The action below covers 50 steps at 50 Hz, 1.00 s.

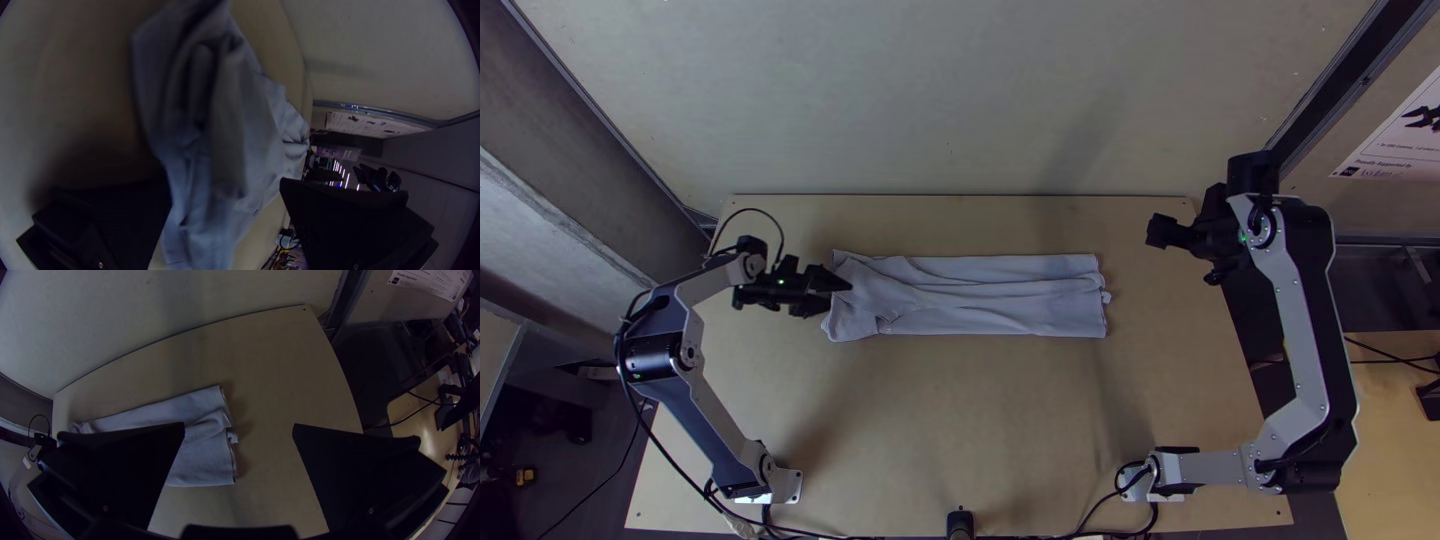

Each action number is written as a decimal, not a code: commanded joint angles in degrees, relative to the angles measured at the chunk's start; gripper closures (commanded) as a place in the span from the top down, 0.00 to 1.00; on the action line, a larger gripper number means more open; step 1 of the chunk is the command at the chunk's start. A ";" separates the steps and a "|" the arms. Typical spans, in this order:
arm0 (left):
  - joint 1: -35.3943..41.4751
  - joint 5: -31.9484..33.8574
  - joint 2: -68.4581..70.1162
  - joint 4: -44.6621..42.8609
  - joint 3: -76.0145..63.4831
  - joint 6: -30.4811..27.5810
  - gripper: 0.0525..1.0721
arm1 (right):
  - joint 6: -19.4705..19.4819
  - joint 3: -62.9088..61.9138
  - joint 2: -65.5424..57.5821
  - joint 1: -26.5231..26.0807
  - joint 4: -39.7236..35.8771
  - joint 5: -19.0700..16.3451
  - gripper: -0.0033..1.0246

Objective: Fold the t-shirt

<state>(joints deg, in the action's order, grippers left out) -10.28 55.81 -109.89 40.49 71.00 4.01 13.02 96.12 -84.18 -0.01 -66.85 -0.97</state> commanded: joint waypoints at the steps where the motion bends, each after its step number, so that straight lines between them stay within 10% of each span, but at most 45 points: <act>1: 3.60 -3.08 -0.50 -3.05 -1.92 5.04 0.96 | 0.08 -1.63 2.09 -0.08 -0.12 -0.43 0.96; 18: 17.84 -24.00 -1.56 -7.09 -0.78 9.79 0.93 | 2.98 -8.05 5.52 2.65 1.37 -1.05 0.96; 25: 19.69 -29.18 0.20 -8.94 -2.36 11.81 0.13 | 3.86 -10.69 6.75 3.44 2.78 -1.05 0.96; 50: 11.25 -43.42 11.01 0.03 -0.34 1.79 0.03 | 5.00 -16.31 9.12 5.11 7.96 -0.96 0.96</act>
<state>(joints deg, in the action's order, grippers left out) 4.86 15.64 -100.84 37.52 70.57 10.37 16.53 81.45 -76.38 4.67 -60.14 -1.58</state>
